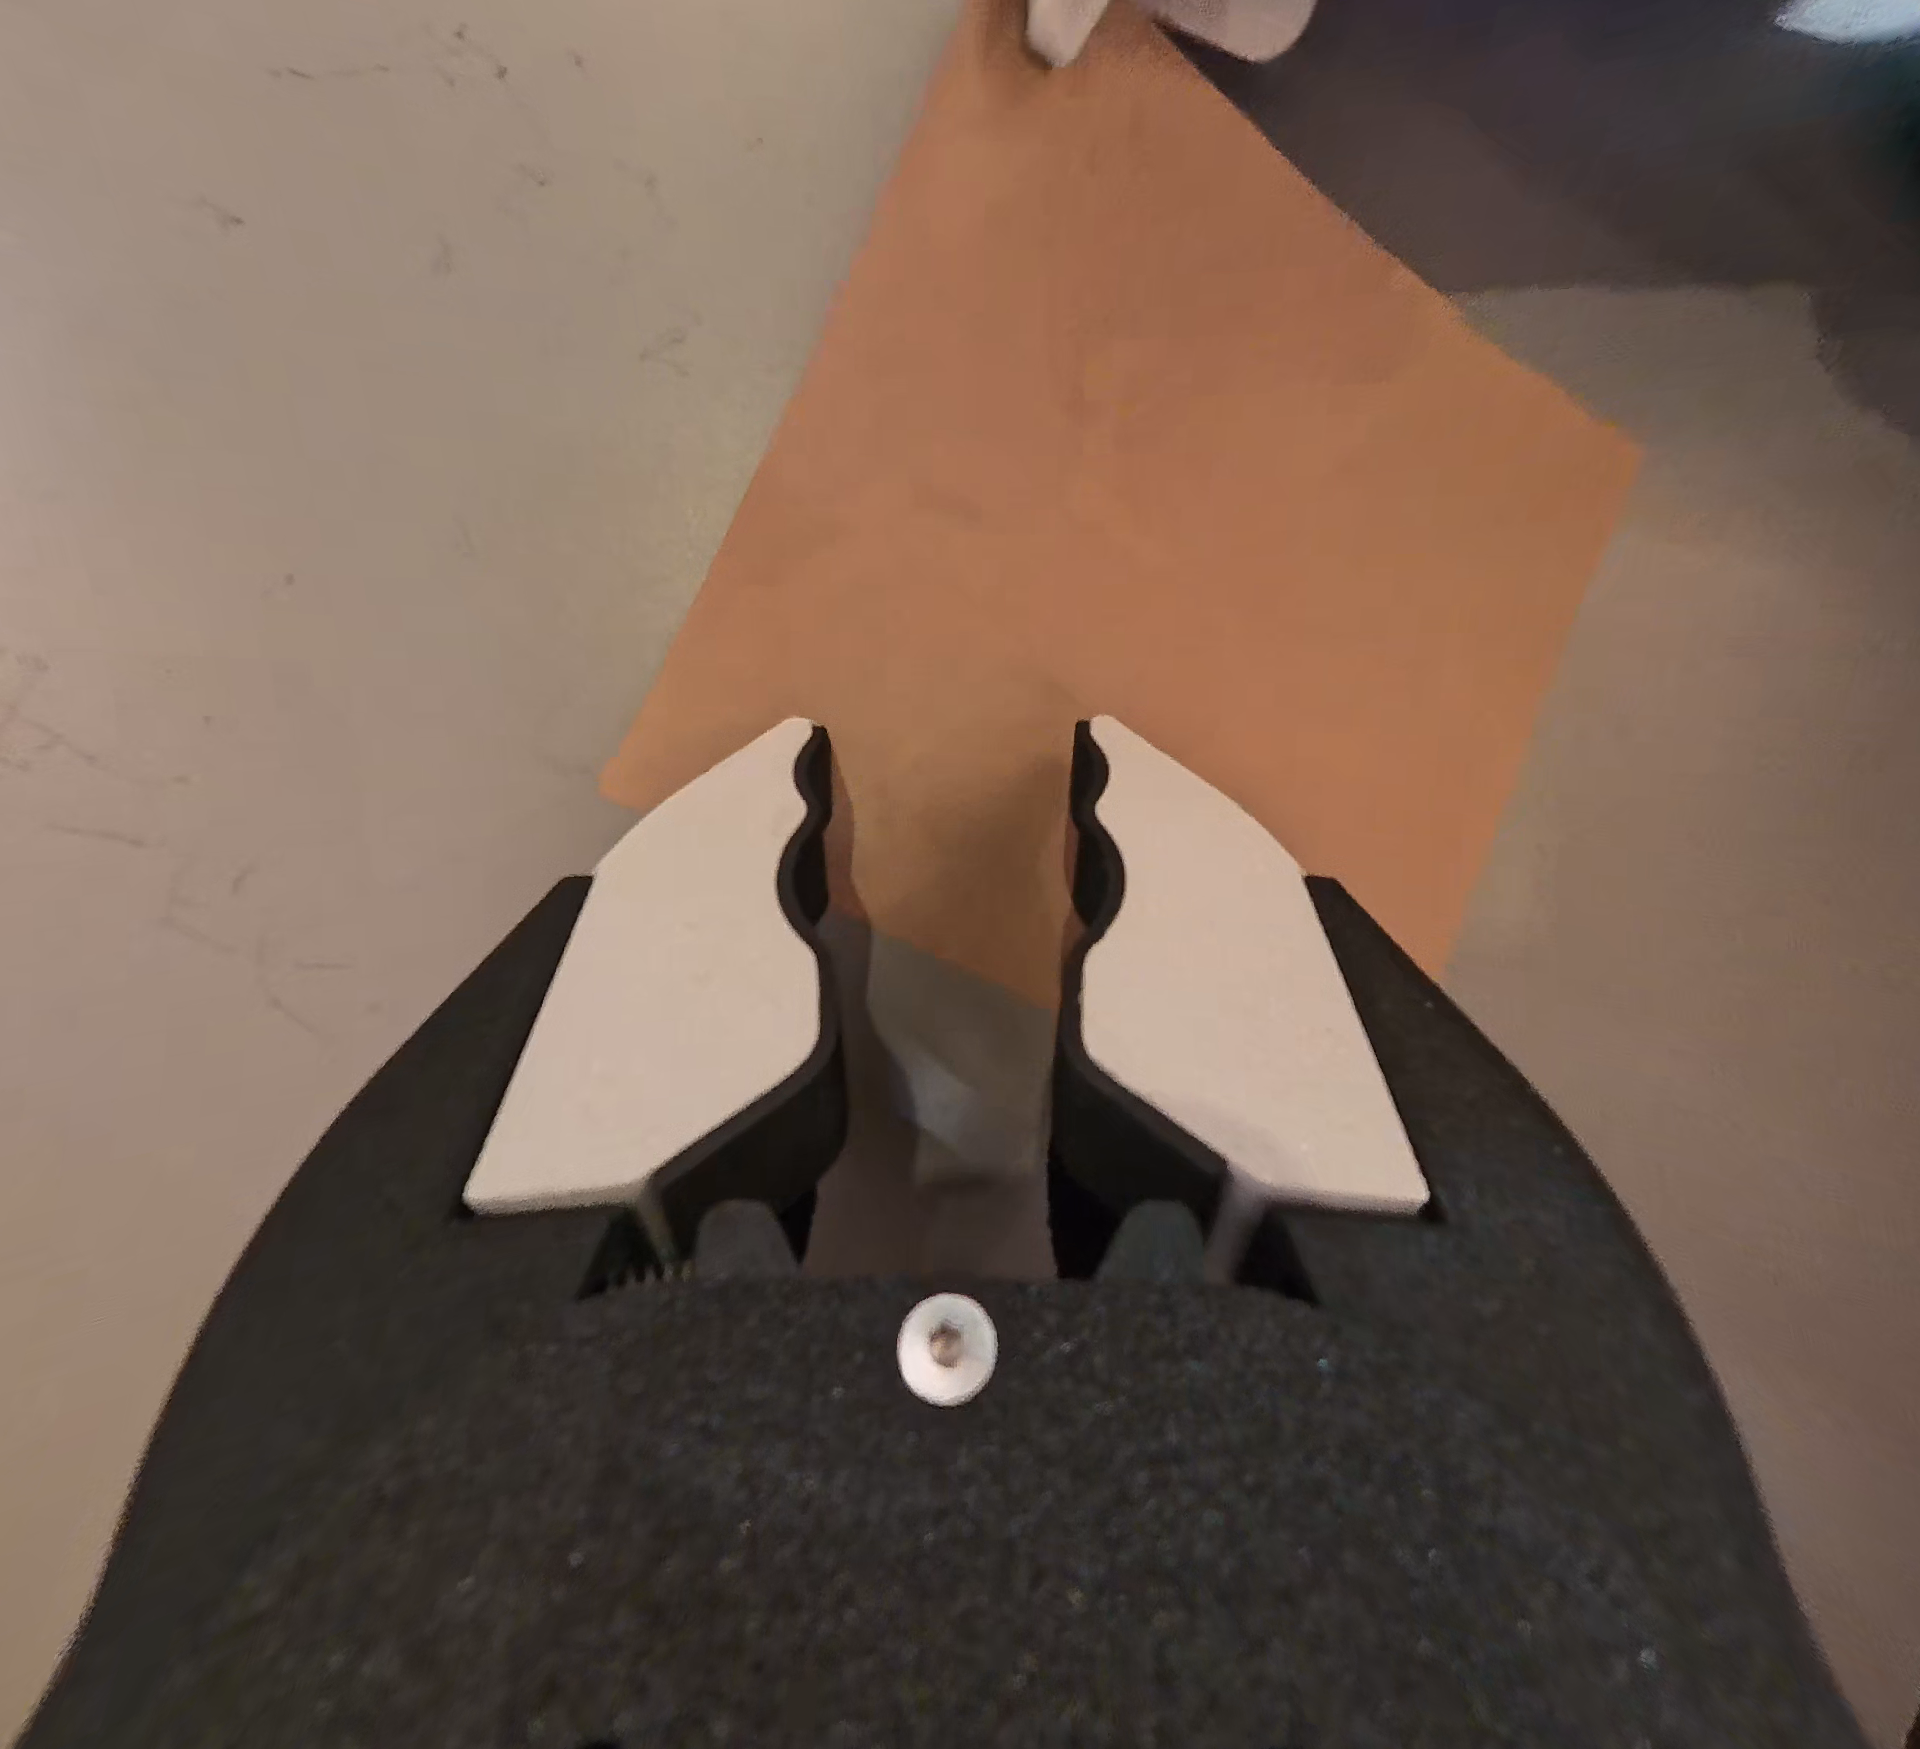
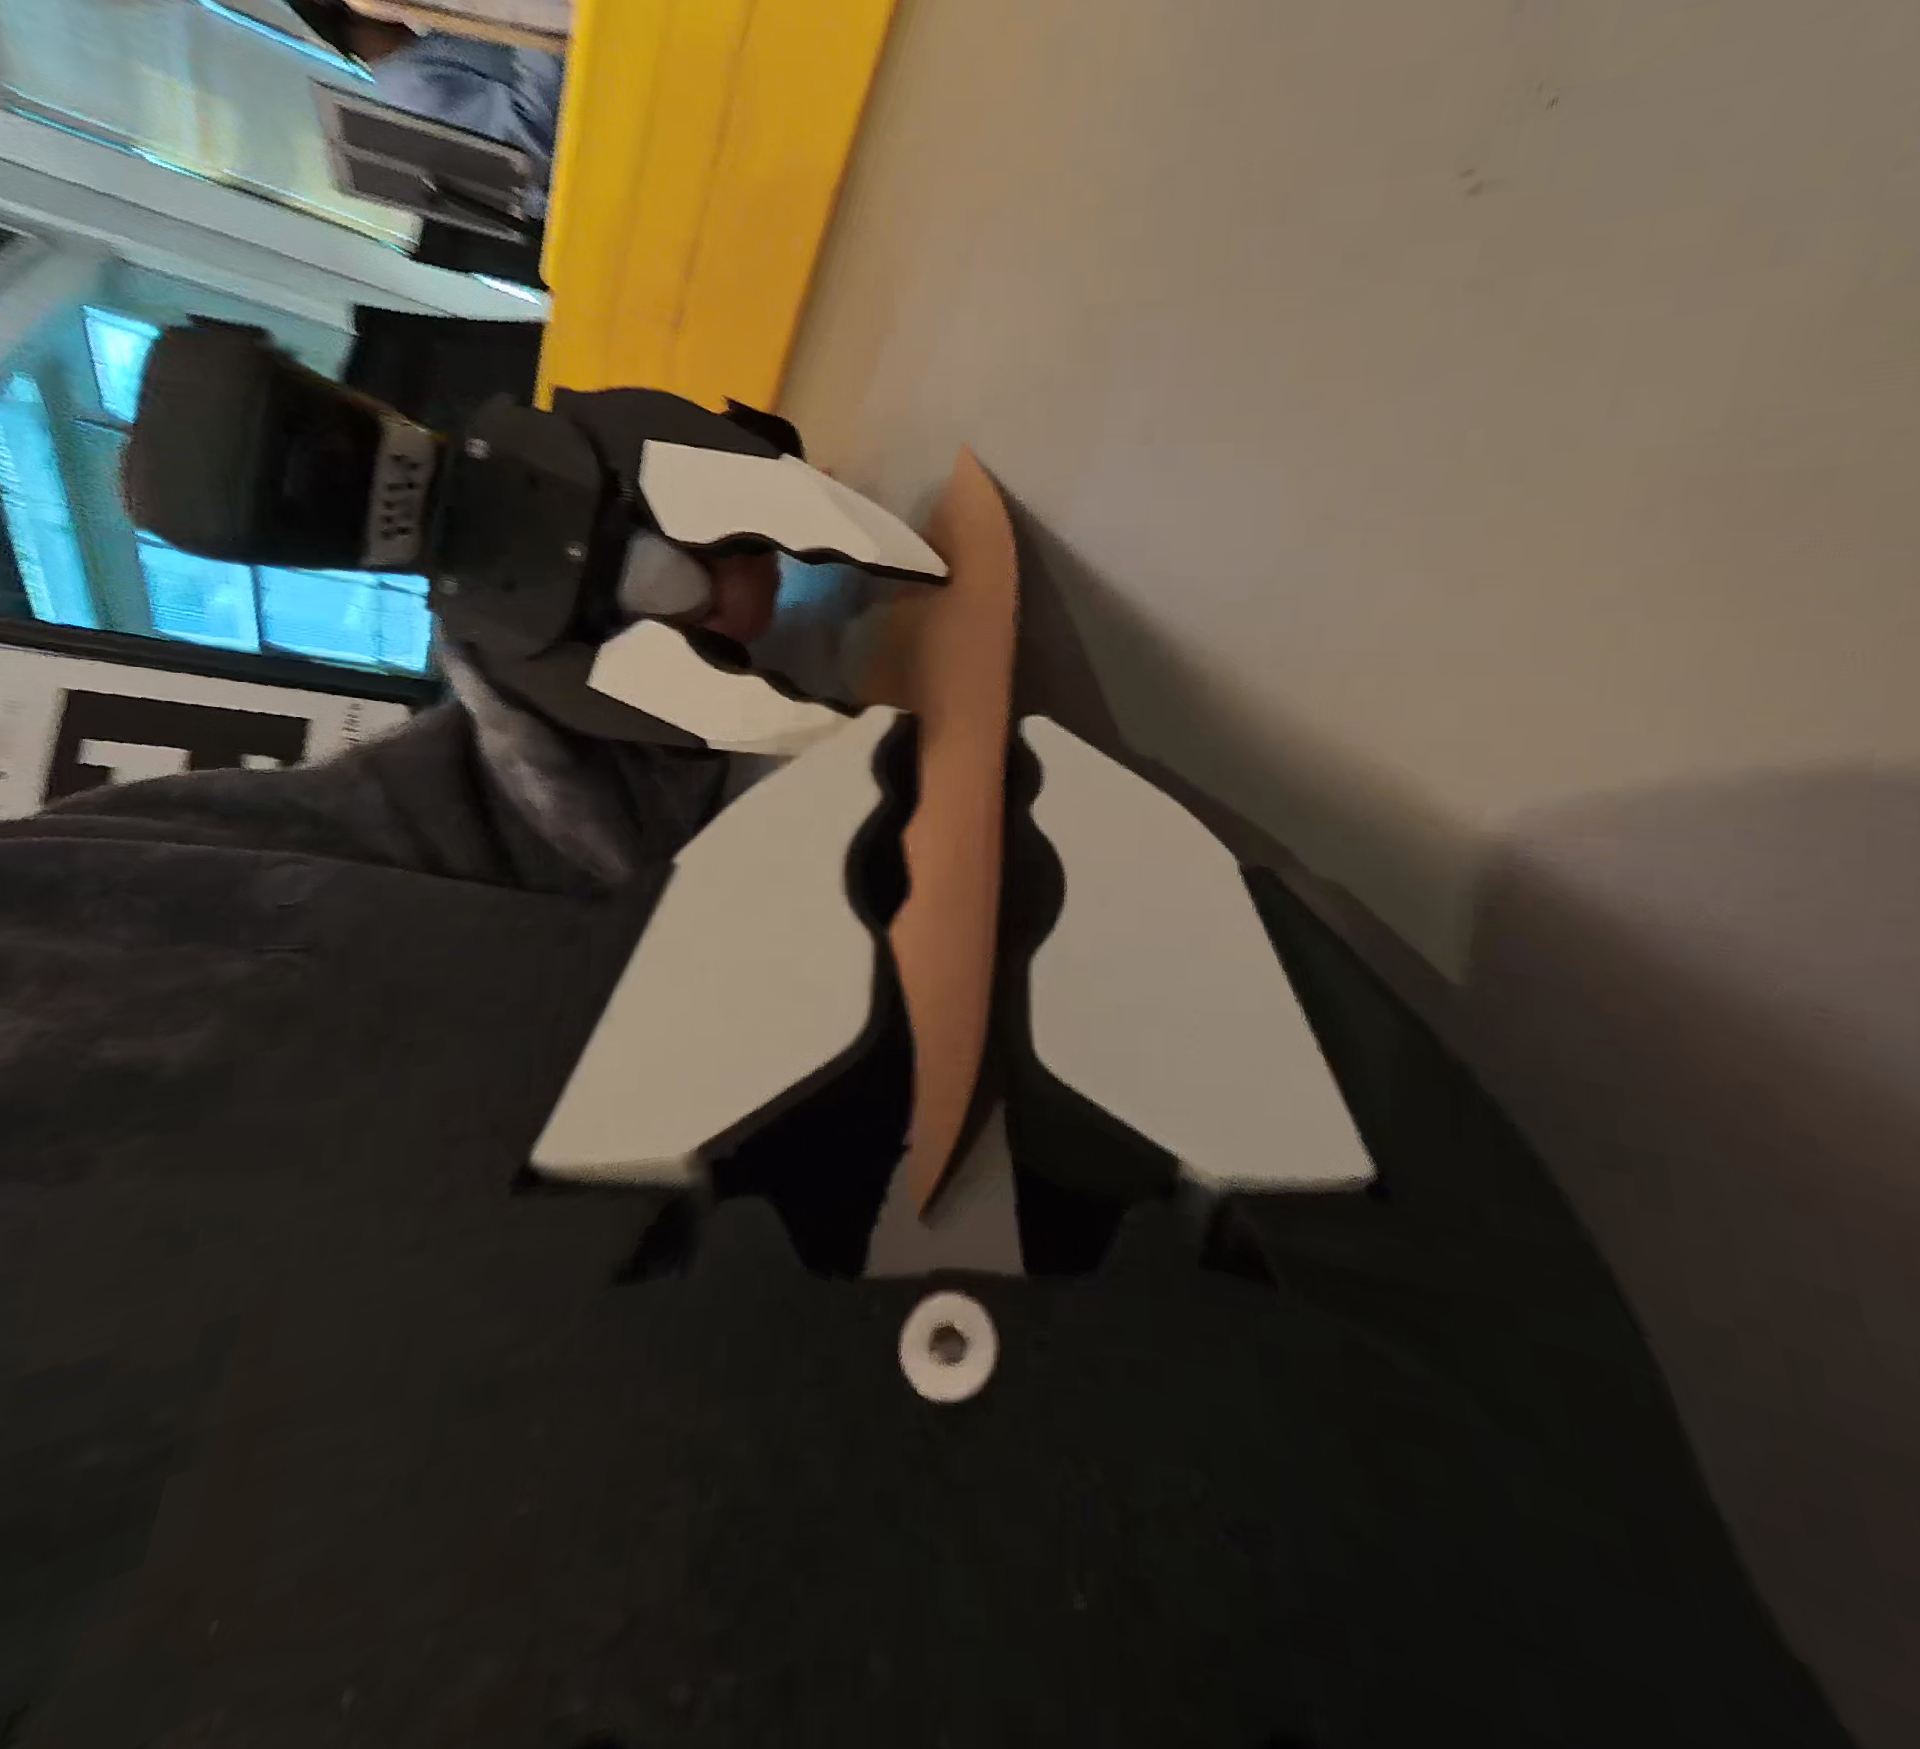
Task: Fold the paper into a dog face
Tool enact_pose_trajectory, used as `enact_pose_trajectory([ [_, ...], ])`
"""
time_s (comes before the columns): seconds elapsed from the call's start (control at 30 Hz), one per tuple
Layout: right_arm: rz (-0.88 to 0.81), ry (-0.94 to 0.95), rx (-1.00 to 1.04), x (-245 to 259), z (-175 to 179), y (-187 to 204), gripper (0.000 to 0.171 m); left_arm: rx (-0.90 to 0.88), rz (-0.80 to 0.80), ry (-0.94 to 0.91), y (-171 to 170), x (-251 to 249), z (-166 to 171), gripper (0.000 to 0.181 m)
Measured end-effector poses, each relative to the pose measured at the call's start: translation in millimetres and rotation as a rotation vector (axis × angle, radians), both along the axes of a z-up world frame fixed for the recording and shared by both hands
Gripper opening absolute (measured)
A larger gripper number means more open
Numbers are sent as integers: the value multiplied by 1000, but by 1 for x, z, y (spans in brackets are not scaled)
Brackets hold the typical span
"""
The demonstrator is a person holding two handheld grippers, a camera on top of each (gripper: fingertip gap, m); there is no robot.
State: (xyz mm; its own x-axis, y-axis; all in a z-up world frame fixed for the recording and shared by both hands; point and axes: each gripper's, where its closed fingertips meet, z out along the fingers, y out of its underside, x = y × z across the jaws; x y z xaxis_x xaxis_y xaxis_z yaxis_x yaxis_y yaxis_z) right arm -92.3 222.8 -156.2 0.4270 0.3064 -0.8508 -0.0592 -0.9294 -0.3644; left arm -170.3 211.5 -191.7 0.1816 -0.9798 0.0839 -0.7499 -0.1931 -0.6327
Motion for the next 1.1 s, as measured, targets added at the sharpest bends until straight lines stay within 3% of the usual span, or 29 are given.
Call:
enact_pose_trajectory([
  [0.03, 15, -37, 12, 1, -1, 1, 2, -1, 2, 0, 0, 0, 0, 44],
  [0.07, 20, -77, 29, 2, -3, 4, 0, -3, 3, 0, 0, -1, 0, 44],
  [0.33, 184, -620, 241, 13, -24, 27, 0, -18, 12, -14, -3, 0, 1, 45],
  [0.53, 428, -987, 632, 6, -23, 64, 0, -11, 38, -47, 0, 3, 1, 44],
  [0.67, 470, -1028, 788, -6, -20, 74, 0, -33, 51, -50, 3, 3, 1, 36],
  [0.8, 462, -1009, 760, 0, -23, 69, 10, -36, 56, -51, 5, 3, 1, 34],
  [1.1, 397, -935, 722, 15, -19, 68, 10, -26, 50, -41, 4, 3, 1, 36],
])
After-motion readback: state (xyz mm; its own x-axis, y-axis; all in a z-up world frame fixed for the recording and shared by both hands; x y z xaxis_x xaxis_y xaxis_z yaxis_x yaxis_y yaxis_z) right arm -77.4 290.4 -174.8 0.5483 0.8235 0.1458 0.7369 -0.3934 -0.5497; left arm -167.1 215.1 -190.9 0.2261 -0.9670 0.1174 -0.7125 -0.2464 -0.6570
